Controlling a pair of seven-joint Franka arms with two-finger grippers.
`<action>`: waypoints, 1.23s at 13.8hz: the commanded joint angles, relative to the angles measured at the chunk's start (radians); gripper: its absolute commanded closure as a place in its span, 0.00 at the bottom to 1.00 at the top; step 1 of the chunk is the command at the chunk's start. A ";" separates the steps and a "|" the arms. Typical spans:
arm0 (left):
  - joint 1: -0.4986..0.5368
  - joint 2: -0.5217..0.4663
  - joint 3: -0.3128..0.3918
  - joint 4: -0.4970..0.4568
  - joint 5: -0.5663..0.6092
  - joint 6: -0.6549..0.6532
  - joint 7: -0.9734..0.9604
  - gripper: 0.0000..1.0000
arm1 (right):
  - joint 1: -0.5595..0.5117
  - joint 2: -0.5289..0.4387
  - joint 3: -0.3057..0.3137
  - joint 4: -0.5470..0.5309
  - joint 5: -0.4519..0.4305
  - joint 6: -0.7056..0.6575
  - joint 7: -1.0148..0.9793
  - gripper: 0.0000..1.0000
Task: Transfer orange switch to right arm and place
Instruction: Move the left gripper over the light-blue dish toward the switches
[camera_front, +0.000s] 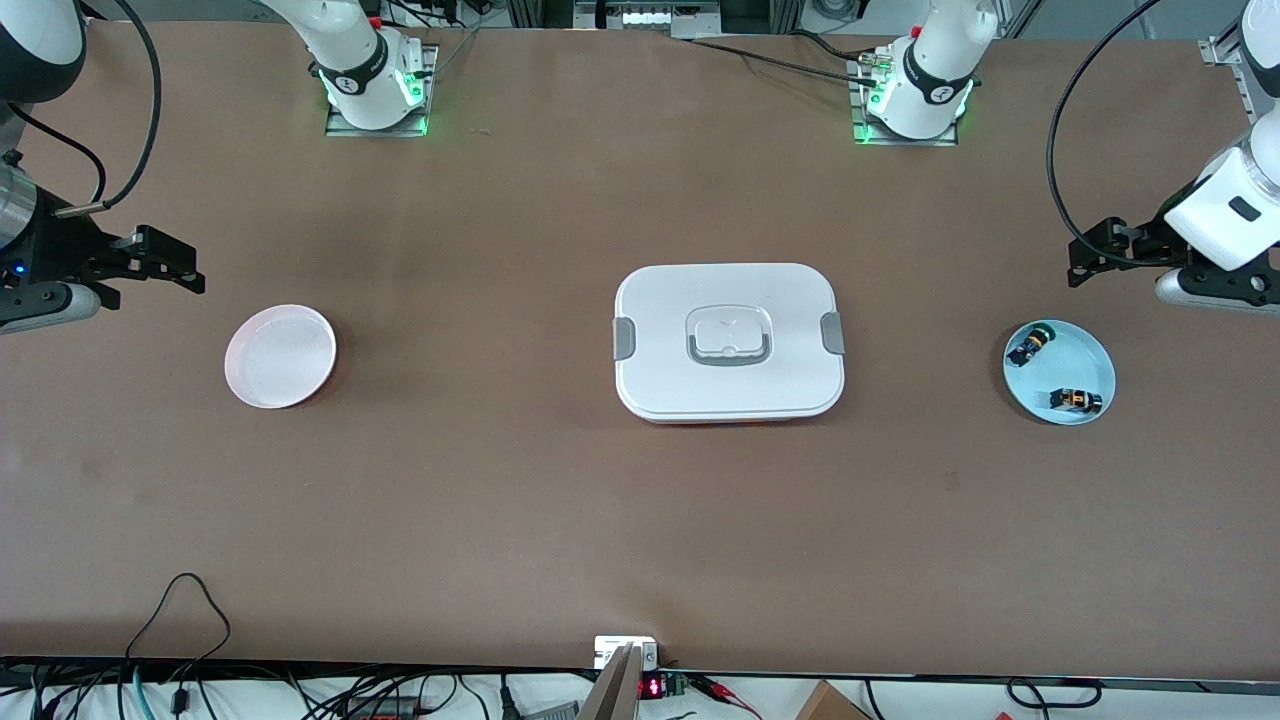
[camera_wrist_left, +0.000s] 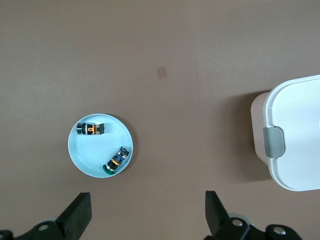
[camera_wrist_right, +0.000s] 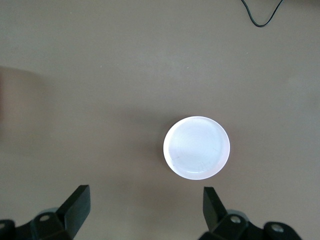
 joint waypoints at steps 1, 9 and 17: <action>0.003 0.018 -0.004 0.038 0.014 -0.027 0.013 0.00 | -0.003 -0.005 0.004 0.007 0.012 -0.003 0.007 0.00; 0.005 0.024 -0.004 0.038 0.014 -0.050 0.010 0.00 | -0.003 -0.005 0.005 0.007 0.012 -0.003 0.008 0.00; 0.005 0.026 -0.004 0.038 0.014 -0.074 0.007 0.00 | -0.003 -0.005 0.005 0.007 0.012 -0.003 0.007 0.00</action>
